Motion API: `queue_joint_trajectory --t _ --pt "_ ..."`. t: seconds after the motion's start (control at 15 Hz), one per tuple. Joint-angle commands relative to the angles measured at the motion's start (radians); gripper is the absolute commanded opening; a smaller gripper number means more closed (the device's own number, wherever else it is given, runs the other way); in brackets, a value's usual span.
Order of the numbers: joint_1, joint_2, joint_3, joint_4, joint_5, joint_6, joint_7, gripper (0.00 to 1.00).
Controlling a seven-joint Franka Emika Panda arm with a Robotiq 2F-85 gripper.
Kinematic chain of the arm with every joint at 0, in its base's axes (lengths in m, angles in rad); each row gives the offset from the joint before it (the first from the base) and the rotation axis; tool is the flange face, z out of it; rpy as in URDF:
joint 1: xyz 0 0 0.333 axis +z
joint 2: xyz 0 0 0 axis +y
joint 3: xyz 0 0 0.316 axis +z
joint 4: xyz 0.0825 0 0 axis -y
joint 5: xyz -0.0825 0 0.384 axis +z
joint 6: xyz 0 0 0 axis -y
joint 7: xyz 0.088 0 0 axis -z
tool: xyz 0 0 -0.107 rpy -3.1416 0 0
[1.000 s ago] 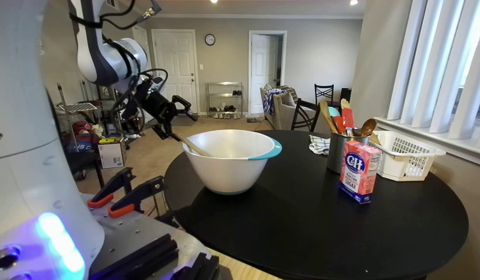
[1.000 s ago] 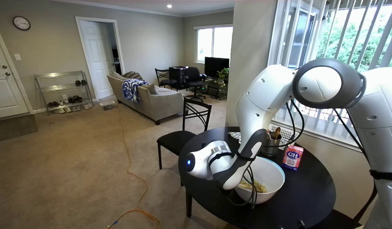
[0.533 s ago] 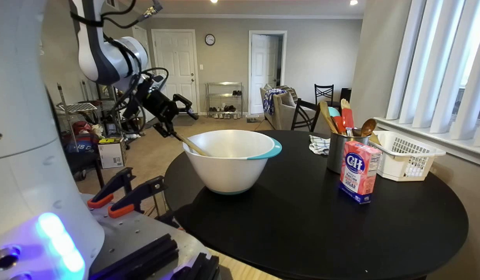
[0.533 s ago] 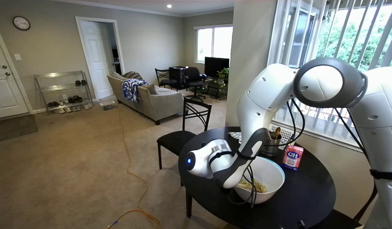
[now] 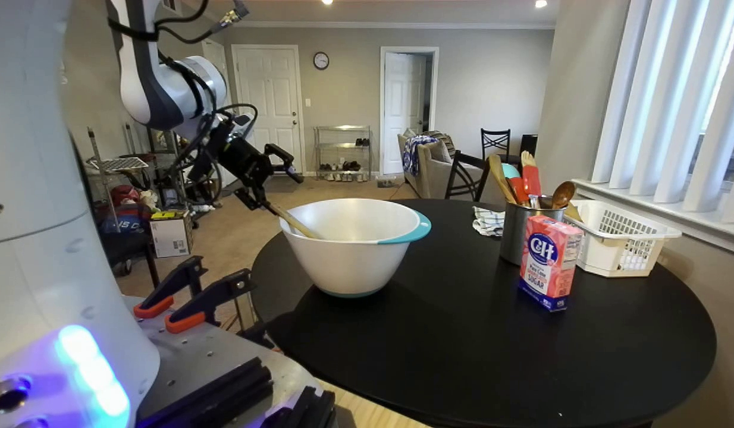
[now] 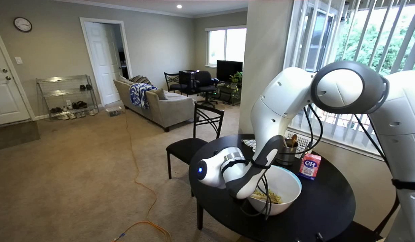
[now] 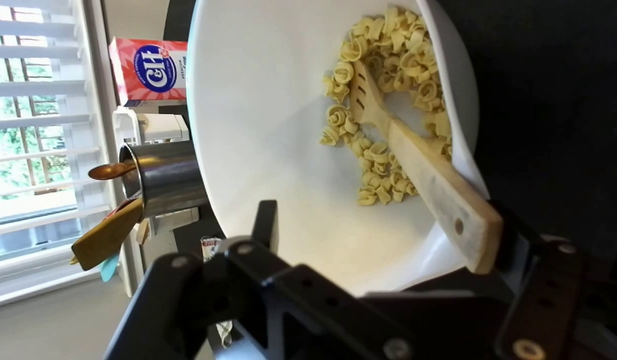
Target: Stir the contents in the white bowl.
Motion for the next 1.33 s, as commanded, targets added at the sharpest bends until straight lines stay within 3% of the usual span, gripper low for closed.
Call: queue_joint_trajectory --t 0.0,0.07,0.2,0.8,1.0,1.27 --pt "-0.016 -0.028 0.01 -0.033 -0.02 0.006 0.029 0.96" --pt "-0.016 -0.027 0.01 -0.032 -0.02 0.005 0.03 0.73" --pt "-0.017 -0.024 0.011 -0.031 -0.019 0.008 0.028 0.69" --pt "-0.016 -0.006 0.021 -0.016 -0.007 0.031 0.03 0.1" --pt "-0.016 -0.005 0.023 -0.017 -0.004 0.041 0.032 0.03" --pt "-0.016 -0.019 0.024 -0.024 0.008 0.036 0.032 0.06"
